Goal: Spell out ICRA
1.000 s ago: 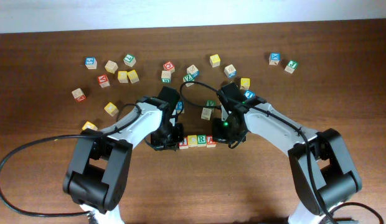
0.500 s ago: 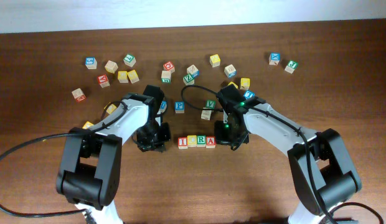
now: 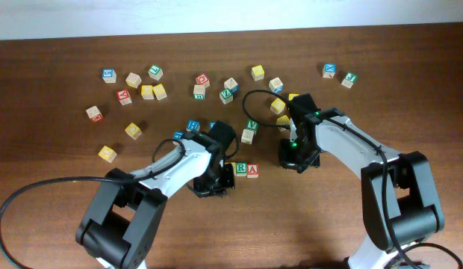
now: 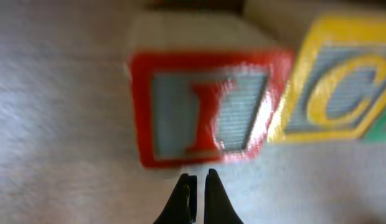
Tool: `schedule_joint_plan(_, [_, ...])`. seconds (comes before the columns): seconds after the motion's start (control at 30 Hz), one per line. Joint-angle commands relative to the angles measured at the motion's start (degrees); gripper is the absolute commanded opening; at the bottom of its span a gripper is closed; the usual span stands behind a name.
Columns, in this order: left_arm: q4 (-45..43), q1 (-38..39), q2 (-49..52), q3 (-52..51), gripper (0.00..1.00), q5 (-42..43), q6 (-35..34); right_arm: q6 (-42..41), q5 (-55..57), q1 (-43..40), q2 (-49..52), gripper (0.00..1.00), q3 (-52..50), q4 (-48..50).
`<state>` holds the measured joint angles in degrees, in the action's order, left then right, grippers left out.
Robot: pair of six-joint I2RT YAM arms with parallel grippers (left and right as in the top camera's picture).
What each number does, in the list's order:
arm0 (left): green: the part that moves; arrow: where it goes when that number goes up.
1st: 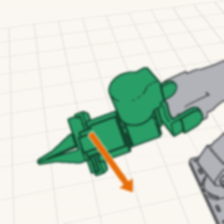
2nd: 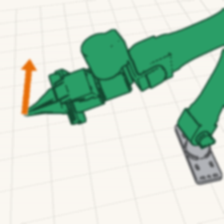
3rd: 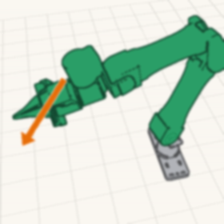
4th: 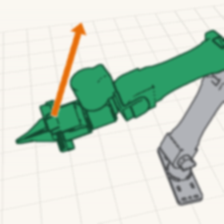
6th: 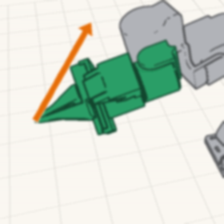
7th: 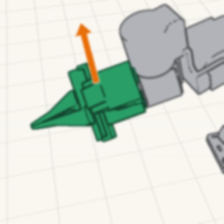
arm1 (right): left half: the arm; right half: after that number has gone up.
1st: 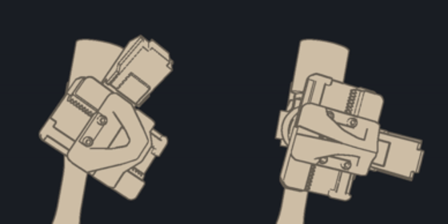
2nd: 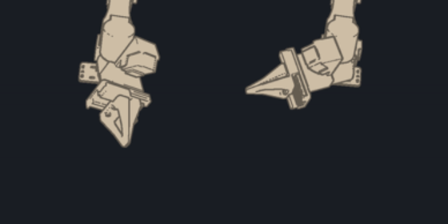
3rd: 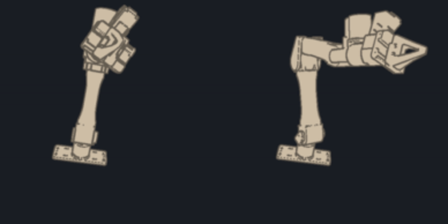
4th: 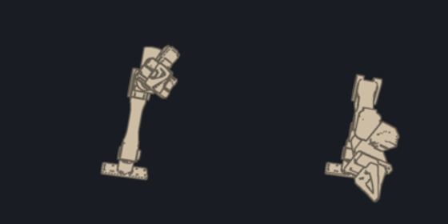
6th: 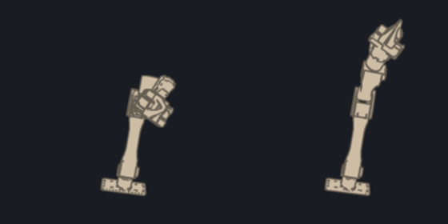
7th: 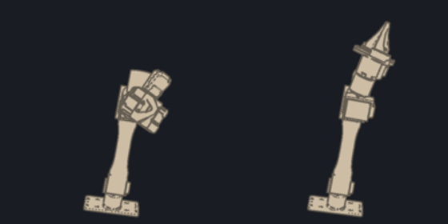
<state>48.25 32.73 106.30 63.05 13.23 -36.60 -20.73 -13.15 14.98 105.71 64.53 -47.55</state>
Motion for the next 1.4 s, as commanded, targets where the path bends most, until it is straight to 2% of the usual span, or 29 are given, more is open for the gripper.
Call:
schedule_joint_plan(0.0, [-1.33, 0.28, -0.90, -0.46, 0.00, -4.31, -1.79, 0.81, -0.33, -0.07, 0.59, 0.12, -0.31, -0.04])
schedule_joint_plan(0.17, [-3.69, 1.07, -0.90, -0.46, 0.00, -9.25, -1.73, 0.81, -0.33, -0.07, 0.59, 0.12, -0.31, -0.04])
schedule_joint_plan(0.53, [-3.19, 1.40, -1.07, -0.42, 0.00, -8.11, -1.09, 1.55, -0.33, -0.02, 0.59, 0.12, -0.31, -1.99])
schedule_joint_plan(0.63, [-2.54, 1.42, -4.37, -0.28, 0.00, -8.11, -1.09, 1.90, -0.87, -0.02, 0.59, 0.08, -0.24, -3.65])
schedule_joint_plan(0.67, [-2.10, 1.40, -6.25, -0.26, 0.00, -8.13, -1.09, 2.12, -3.48, 0.00, 0.57, 0.04, -0.24, -5.25])
schedule_joint_plan(0.7, [-1.70, 0.94, -9.01, -0.26, 0.00, -8.13, -1.09, 3.19, -6.67, 0.00, 0.57, 0.04, -0.24, -7.61])
schedule_joint_plan(0.77, [-0.55, -1.90, -14.36, -0.09, 0.00, -8.11, -1.11, 4.48, -9.90, 0.04, 0.42, 0.04, -0.24, -12.72])
schedule_joint_plan(0.83, [2.23, -8.96, -20.13, -0.09, 0.00, -8.17, -1.11, 7.06, -13.05, 0.79, 0.31, 0.04, -0.24, -17.70])
schedule_joint_plan(0.9, [5.68, -19.32, -22.67, -0.09, 0.00, -8.57, -1.11, 8.11, -13.18, 4.17, 0.31, 0.04, -0.24, -17.55])
schedule_joint_plan(0.93, [6.80, -22.08, -22.64, -0.13, 0.00, -8.59, -1.11, 8.00, -13.20, 5.42, 0.31, 0.04, -0.24, -16.79])
schedule_joint_plan(1.0, [9.20, -27.82, -22.64, -0.28, 0.00, -8.59, -1.09, 0.74, -9.68, 9.27, 0.31, 0.04, -0.24, -12.20])
schedule_joint_plan(1.07, [10.56, -30.82, -22.64, -0.31, 0.00, -8.59, 0.76, -5.18, -4.52, 12.94, 0.33, 0.04, -0.26, -8.11])
schedule_joint_plan(1.13, [11.23, -31.04, -22.64, -0.44, 0.00, -8.81, 2.75, -7.98, -4.13, 14.43, 0.33, 0.04, -0.26, -5.29])
schedule_joint_plan(1.23, [11.04, -31.04, -22.64, -1.16, 0.02, -8.79, 2.80, -8.76, -3.89, 14.73, 0.33, 0.04, -0.26, -1.16])
schedule_joint_plan(1.37, [11.04, -31.04, -22.64, -2.12, 0.02, -8.76, 2.80, -11.32, 0.35, 15.26, 0.31, 0.04, -0.26, -0.83])
